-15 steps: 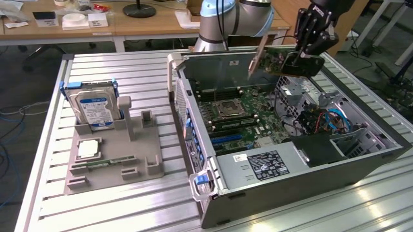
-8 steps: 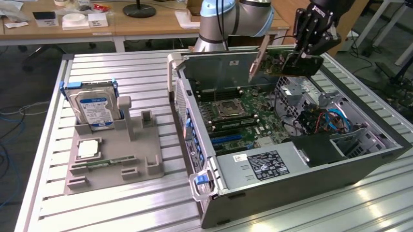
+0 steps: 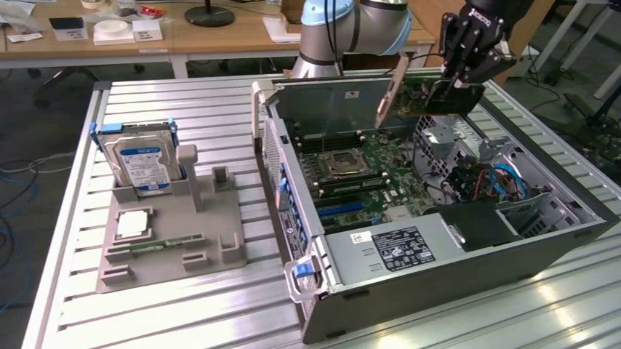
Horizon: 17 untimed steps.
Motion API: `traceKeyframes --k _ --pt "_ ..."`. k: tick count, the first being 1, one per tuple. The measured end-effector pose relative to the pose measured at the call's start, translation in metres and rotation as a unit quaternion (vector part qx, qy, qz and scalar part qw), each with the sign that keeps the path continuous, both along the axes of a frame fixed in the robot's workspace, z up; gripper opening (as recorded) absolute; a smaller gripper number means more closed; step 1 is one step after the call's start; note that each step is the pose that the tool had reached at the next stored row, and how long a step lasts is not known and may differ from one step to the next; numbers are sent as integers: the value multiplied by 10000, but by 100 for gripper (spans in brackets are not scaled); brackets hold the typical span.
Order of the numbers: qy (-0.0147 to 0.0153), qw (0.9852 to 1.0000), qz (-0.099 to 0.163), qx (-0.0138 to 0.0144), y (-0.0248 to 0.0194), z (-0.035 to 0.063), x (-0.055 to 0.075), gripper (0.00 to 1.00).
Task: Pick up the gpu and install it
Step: 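Insert the gpu into the slot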
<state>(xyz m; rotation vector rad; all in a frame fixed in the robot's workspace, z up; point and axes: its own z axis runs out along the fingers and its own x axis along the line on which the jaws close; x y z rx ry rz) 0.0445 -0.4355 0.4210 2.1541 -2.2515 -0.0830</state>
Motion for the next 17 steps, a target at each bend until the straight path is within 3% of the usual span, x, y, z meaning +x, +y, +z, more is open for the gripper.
traceKeyframes --k 8,9,12,13,17 --pt "-7 10000 74 1 1 -2 -4 27" --pt "-35 10000 74 0 1 -5 -14 27" --pt "-225 9997 74 -2 1 -14 -60 27" --pt "-240 9997 73 -2 0 -14 -68 27" --pt "-241 9997 29 -2 1 -18 -115 27"
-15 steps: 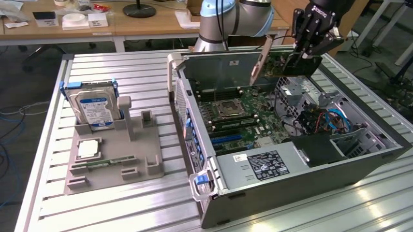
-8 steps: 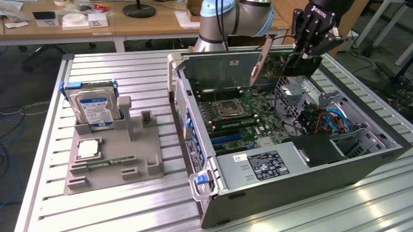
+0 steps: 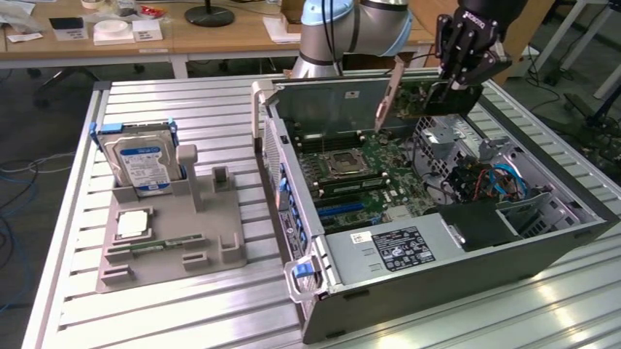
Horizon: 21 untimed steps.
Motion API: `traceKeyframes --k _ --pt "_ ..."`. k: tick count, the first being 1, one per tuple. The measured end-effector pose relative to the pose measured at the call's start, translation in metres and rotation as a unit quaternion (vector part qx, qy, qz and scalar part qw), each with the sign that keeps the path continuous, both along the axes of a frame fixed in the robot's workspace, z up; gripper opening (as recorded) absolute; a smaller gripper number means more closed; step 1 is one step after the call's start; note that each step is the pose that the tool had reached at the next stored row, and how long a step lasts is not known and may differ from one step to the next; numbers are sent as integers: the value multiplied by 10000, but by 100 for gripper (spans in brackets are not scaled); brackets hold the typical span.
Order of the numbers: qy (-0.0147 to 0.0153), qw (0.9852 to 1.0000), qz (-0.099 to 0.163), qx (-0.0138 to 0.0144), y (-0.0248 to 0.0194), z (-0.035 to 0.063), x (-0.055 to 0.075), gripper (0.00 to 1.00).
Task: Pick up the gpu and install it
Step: 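Insert the gpu into the slot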
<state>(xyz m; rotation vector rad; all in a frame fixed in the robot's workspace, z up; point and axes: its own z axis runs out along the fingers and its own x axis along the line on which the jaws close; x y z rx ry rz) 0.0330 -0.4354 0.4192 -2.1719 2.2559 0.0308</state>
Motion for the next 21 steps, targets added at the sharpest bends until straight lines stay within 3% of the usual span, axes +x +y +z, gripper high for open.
traceKeyframes --k 9,11,15,21 --pt "-1 9999 -133 14 -13 -33 -133 27" --pt "-1 9999 -131 18 -30 -42 -143 27" --pt "0 9999 -132 32 -106 -55 -150 27" --pt "0 9999 -95 73 -118 -131 -245 27"
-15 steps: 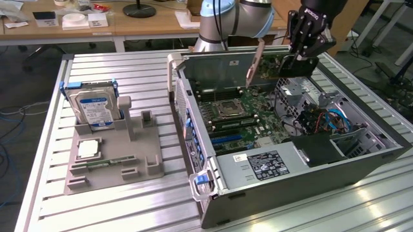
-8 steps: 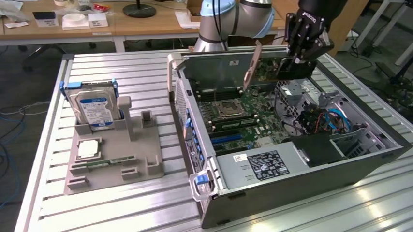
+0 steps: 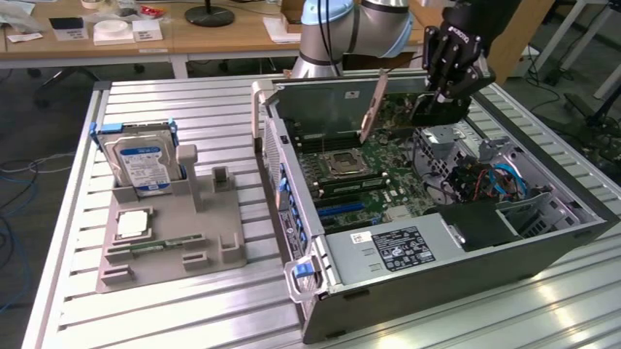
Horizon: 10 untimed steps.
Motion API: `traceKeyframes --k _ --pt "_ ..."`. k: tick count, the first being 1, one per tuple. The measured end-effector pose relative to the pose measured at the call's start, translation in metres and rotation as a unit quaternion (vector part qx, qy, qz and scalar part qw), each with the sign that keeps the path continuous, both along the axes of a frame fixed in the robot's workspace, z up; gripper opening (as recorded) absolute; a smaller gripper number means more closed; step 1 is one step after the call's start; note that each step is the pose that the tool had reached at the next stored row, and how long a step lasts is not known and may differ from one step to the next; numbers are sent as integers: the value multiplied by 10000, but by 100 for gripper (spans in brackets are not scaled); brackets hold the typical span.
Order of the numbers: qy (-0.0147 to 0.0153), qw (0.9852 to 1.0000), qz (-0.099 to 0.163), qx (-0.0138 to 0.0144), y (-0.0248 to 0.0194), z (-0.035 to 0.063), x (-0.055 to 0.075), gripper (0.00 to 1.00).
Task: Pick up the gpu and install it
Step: 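Insert the gpu into the slot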
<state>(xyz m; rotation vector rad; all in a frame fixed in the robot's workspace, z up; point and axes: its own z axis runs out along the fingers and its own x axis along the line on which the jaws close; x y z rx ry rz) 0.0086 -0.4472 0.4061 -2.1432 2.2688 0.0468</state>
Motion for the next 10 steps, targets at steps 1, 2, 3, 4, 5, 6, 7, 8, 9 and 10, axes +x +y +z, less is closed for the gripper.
traceKeyframes --k 1,2,3,4,5,6,7,8,9,10 --pt "0 10000 12 11 0 -12 -17 27" --pt "0 10000 23 14 0 -19 -23 27" --pt "0 10000 31 13 0 -20 -23 27" --pt "0 10000 31 13 0 -20 -24 27" --pt "0 10000 31 13 0 -20 -24 27" --pt "0 10000 31 14 0 -21 -24 27" --pt "0 10000 31 14 0 -21 -24 27" --pt "0 10000 31 15 0 -27 -24 27" --pt "0 10000 31 17 0 -41 -26 27" --pt "0 10000 31 16 0 -59 -29 27"
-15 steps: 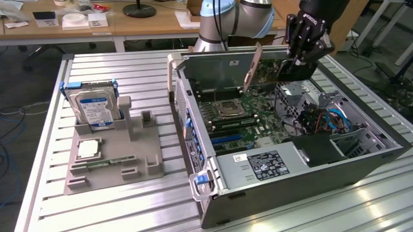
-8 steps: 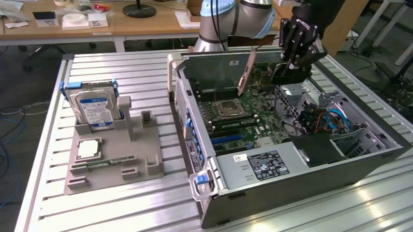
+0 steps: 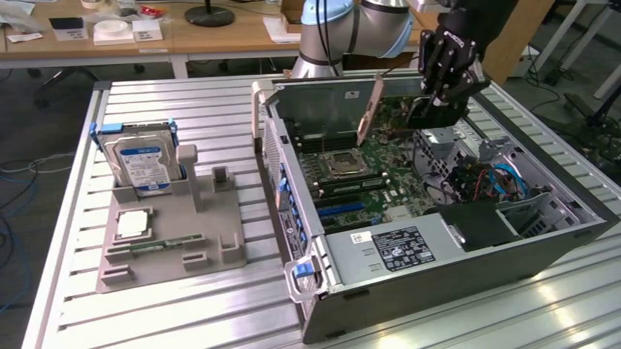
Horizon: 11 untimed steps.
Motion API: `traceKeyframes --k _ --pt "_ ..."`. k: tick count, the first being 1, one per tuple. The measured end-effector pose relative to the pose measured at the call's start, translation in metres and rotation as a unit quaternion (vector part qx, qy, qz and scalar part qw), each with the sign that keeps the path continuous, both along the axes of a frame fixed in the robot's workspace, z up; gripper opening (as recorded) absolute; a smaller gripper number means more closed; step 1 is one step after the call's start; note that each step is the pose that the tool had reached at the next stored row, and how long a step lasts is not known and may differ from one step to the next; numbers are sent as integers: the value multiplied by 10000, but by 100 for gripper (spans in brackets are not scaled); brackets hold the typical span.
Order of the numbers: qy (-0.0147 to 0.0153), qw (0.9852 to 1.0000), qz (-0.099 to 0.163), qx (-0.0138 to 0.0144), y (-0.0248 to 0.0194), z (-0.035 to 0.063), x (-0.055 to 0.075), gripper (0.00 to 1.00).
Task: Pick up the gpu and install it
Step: 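Insert the gpu into the slot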
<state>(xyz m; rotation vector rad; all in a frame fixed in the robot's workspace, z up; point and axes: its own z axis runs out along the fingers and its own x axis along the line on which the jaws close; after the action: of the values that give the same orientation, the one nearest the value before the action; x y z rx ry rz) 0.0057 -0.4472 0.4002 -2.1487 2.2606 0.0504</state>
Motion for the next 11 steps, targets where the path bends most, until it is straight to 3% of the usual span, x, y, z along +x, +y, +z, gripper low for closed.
traceKeyframes --k 11 --pt "0 10000 57 1 -37 -133 -53 27"
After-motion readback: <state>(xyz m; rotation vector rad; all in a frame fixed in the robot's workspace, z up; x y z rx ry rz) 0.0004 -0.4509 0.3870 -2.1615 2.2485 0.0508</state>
